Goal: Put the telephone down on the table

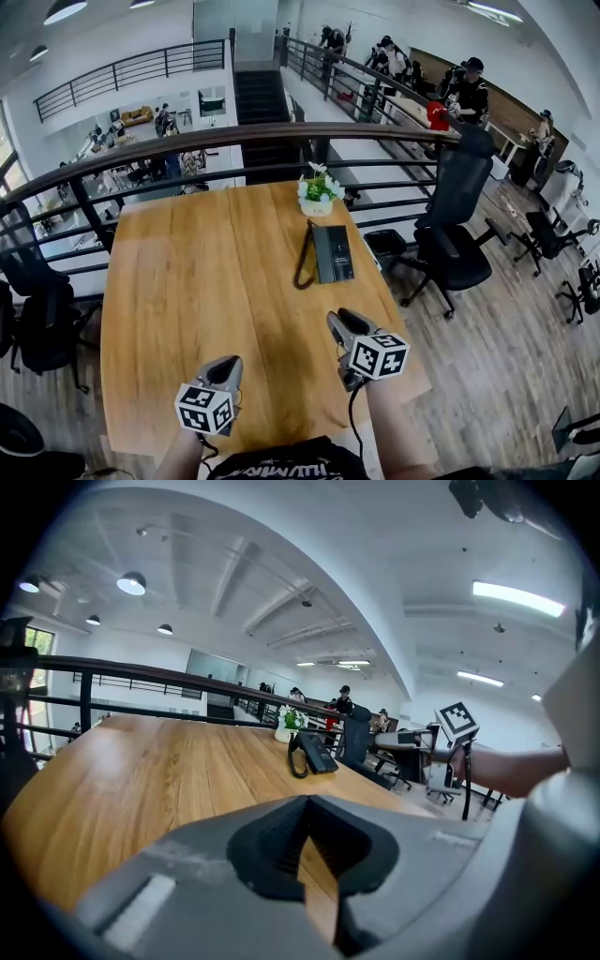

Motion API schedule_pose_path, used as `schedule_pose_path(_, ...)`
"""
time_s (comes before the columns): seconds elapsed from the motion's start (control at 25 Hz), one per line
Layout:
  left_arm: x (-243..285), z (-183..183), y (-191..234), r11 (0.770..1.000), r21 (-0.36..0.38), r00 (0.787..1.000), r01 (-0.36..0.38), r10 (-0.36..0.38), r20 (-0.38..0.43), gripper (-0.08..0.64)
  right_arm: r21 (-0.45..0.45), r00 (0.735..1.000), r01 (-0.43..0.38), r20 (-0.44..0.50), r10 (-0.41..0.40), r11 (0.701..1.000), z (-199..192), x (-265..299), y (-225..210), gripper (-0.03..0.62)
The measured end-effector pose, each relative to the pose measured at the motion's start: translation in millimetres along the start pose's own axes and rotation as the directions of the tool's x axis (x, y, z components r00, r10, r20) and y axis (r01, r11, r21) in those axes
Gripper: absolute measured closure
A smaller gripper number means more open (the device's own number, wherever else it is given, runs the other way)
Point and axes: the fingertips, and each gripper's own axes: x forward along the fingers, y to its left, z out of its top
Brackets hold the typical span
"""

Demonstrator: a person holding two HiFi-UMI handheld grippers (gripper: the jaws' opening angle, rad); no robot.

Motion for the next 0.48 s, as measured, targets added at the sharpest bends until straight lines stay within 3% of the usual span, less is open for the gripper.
schedule_pose_path(0.2, -18, -3, 5, 1.0, -0.012, 1.0, 0.016, -0.016, 0.014, 0.558, 0.016, 0.999, 0.037, 0.008, -0.037, 0.999, -16, -18, 16, 0.501)
schedule_pose_path(0.36, -37, -10, 16, 0.999, -0.012, 0.999, 0.049, -0.049, 0.014, 0.558, 0.028, 0.996, 0.08, 0.027, -0.081, 0.996, -33, -32, 38, 0.581)
schedule_pose_path(0.48, -52, -18, 26, 0.997, -0.011, 0.997, 0.073, -0.073, 0.004, 0.558, 0.057, 0.994, 0.101, 0.039, -0.103, 0.993, -50, -45, 58, 0.592)
